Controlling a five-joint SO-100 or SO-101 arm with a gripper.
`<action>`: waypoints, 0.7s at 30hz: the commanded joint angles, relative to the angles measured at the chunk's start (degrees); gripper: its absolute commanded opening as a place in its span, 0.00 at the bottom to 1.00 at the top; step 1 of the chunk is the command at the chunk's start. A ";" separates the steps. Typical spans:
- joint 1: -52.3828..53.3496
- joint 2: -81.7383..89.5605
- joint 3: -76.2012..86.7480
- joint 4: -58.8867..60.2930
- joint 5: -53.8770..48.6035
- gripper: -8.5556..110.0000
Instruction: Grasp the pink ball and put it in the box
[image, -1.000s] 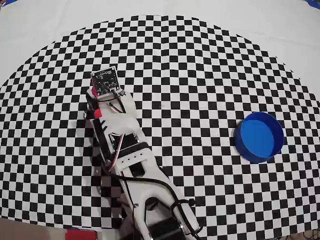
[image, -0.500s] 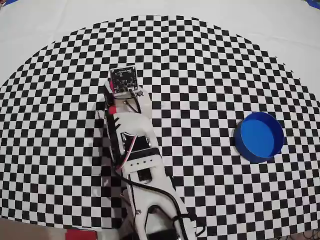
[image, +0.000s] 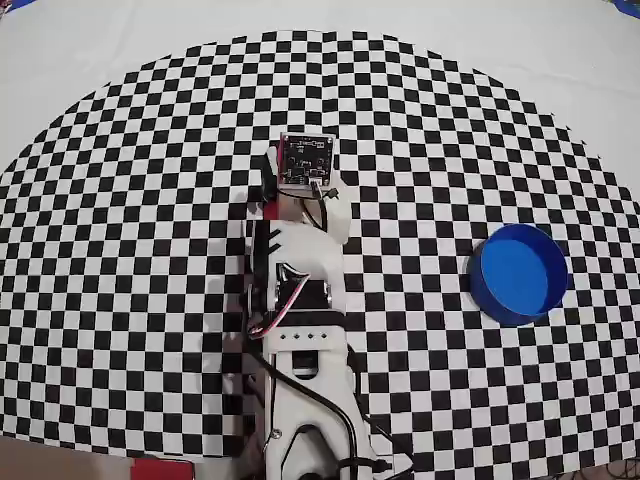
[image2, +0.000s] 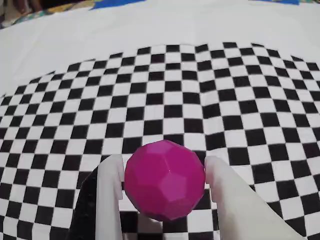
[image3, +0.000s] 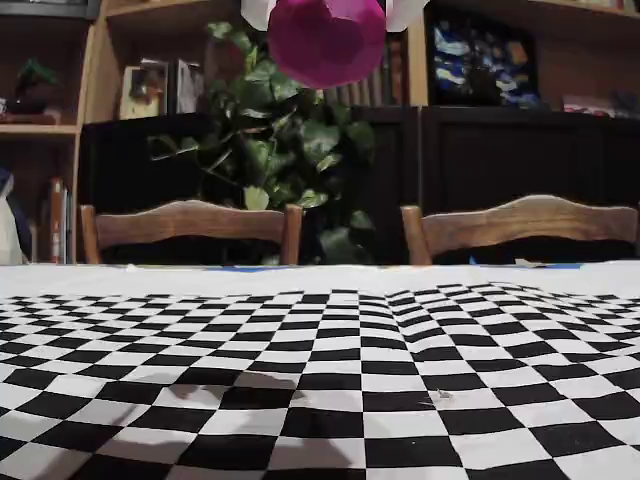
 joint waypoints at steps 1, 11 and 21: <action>1.76 2.37 0.09 0.26 -0.44 0.07; 9.32 6.15 0.97 2.64 -0.35 0.07; 19.07 8.70 1.14 3.34 -0.35 0.07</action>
